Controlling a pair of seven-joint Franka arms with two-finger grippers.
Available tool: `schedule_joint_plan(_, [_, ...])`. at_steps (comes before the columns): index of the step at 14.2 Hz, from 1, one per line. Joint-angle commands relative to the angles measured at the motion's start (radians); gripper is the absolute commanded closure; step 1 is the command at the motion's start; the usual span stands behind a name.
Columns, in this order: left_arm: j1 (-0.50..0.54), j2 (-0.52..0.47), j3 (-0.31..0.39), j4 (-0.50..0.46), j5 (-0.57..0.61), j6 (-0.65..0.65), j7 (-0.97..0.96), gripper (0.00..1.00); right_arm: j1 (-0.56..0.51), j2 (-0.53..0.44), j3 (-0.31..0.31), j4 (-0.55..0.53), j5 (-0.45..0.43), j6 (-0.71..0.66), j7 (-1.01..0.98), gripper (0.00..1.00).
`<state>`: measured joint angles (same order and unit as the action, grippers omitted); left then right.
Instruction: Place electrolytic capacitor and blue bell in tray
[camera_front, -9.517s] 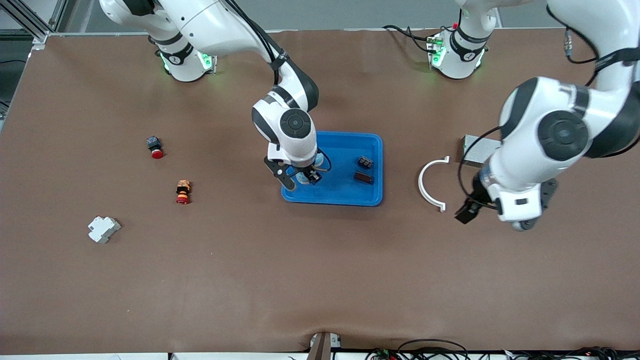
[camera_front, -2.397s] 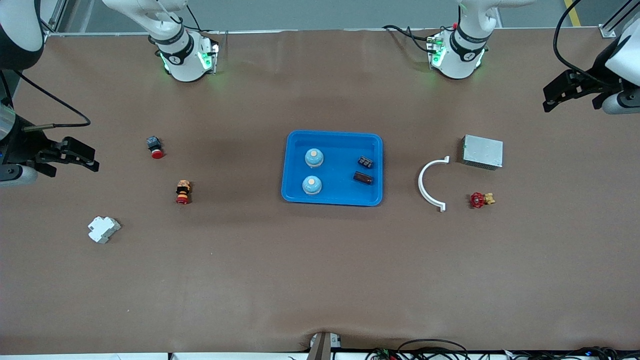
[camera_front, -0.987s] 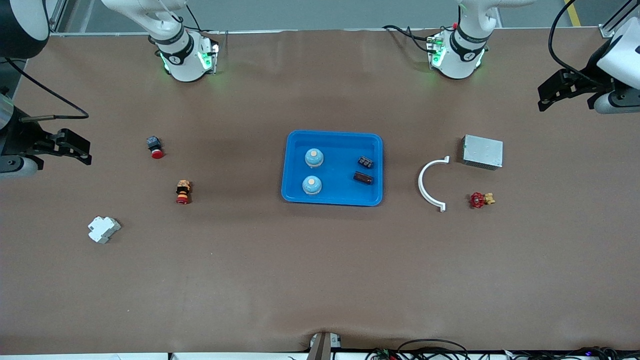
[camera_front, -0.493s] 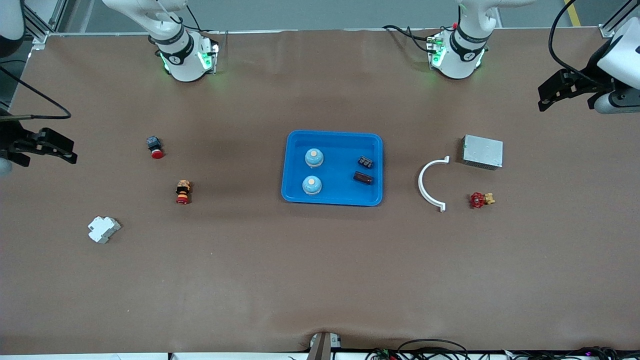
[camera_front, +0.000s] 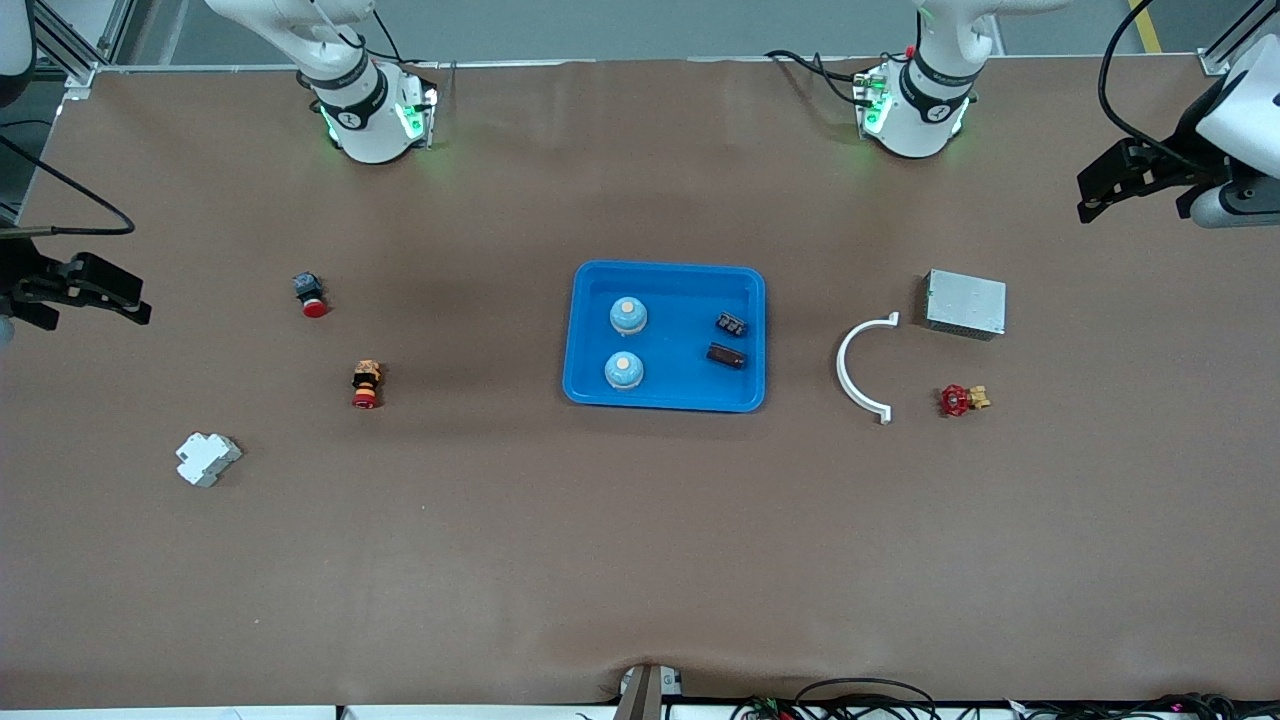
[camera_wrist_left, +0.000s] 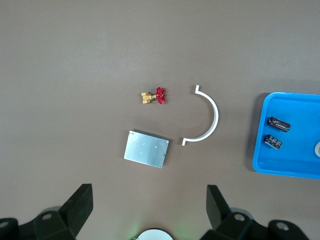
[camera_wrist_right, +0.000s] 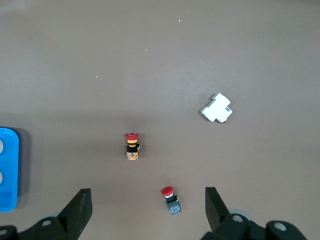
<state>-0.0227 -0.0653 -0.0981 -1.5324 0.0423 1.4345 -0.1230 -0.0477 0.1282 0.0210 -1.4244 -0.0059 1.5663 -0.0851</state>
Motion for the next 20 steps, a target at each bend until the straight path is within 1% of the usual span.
schedule_joint_plan(1, [0.010,-0.045,-0.002,-0.032,-0.016,-0.003,0.017,0.00,-0.006,-0.019,0.010,-0.004,0.018,-0.014,0.008,0.00])
schedule_joint_plan(4, [0.012,-0.064,-0.002,-0.054,-0.018,0.015,0.017,0.00,-0.007,-0.019,0.010,0.002,0.021,-0.017,0.008,0.00])
schedule_joint_plan(7, [0.012,-0.073,0.001,-0.072,-0.019,0.061,0.017,0.00,-0.009,-0.015,0.007,0.056,0.023,-0.084,0.024,0.00])
schedule_joint_plan(12, [0.018,-0.062,0.011,-0.066,-0.076,0.064,0.014,0.00,-0.011,-0.015,0.000,0.056,0.027,-0.124,0.062,0.00])
schedule_joint_plan(20, [0.017,-0.048,0.009,-0.049,-0.064,0.060,0.016,0.00,-0.011,-0.018,-0.001,0.056,0.033,-0.124,0.062,0.00])
